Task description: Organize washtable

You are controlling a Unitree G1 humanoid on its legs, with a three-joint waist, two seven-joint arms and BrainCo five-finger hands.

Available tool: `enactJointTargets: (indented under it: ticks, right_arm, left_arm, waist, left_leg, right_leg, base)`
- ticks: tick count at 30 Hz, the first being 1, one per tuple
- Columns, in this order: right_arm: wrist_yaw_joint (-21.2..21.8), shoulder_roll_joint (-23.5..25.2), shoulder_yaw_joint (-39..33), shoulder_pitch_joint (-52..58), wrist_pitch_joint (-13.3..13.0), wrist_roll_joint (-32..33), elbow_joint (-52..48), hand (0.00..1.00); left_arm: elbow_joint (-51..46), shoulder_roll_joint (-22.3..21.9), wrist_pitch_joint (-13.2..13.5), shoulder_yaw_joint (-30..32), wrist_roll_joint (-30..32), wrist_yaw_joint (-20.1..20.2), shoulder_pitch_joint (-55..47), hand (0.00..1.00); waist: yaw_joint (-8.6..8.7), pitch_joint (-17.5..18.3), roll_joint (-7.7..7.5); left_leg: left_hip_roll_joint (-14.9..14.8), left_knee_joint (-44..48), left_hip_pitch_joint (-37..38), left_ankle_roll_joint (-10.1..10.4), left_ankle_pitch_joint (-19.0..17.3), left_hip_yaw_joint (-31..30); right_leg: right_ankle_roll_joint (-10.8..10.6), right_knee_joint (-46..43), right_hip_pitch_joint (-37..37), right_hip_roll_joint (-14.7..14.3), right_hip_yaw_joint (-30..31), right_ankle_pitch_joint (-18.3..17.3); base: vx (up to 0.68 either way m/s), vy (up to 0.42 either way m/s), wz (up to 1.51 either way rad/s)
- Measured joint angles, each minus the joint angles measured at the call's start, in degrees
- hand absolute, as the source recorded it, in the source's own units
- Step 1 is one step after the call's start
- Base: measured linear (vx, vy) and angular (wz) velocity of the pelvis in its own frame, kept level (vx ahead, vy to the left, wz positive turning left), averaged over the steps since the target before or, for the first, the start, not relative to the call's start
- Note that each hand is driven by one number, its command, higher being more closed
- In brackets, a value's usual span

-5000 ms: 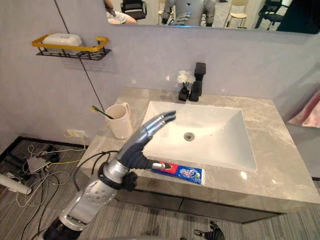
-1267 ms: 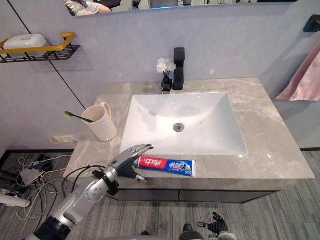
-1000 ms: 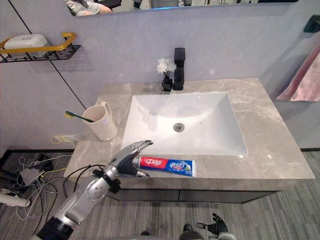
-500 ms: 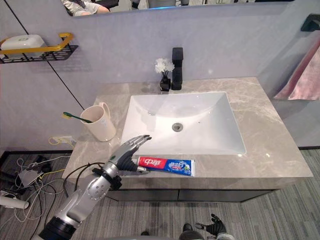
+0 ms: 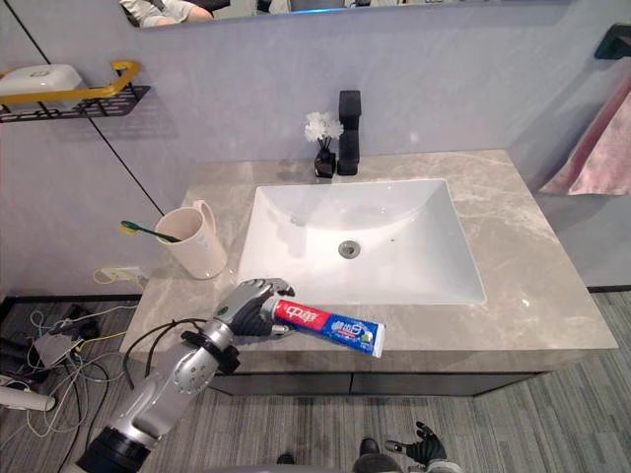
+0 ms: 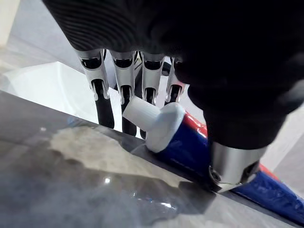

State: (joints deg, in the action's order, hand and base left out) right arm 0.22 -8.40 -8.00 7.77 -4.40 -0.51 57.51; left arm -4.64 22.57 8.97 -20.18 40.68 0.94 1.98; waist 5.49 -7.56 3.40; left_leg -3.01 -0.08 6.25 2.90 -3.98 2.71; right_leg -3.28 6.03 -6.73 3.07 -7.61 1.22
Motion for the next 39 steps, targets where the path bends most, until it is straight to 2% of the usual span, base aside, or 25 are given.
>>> enactJointTargets:
  ticks: [28, 32, 39]
  right_arm:
    - [-0.3, 0.0, -0.7, 1.2, 0.1, 0.6, -1.8, 0.0]
    - [-1.1, 0.0, -1.9, 2.3, 0.3, 1.0, -6.7, 0.0]
    - [-1.6, 2.0, -10.5, 8.0, 0.2, 2.2, -26.8, 0.0]
  left_arm:
    - [0.8, 0.1, -0.8, 0.5, 0.0, 0.2, -0.1, 1.0]
    - [0.7, 0.1, -1.0, 0.8, -0.1, 0.2, -0.1, 1.0]
    - [-2.4, -2.6, -1.8, 4.6, 0.0, 0.1, -2.5, 1.0]
  waist:
    - [-0.04, 0.0, -0.27]
    - [-0.03, 0.0, -0.29]
    - [-0.13, 0.2, -0.75]
  left_leg:
    - [0.0, 0.0, 0.2, -0.3, -0.2, 2.5]
    - [0.0, 0.0, 0.1, -0.3, -0.2, 3.2]
    - [-0.1, 0.1, -0.3, -0.6, -0.6, 5.8]
  right_leg:
    - [-0.1, 0.0, 1.1, 0.0, 2.6, 0.8]
    - [-0.1, 0.0, 1.5, 0.0, 3.3, 1.1]
    - [-0.3, 0.0, 3.1, -0.1, 6.0, 1.6]
  base:
    - [-0.01, 0.001, -0.04]
    - [-0.03, -0.001, -0.09]
    - [-0.02, 0.007, -0.19]
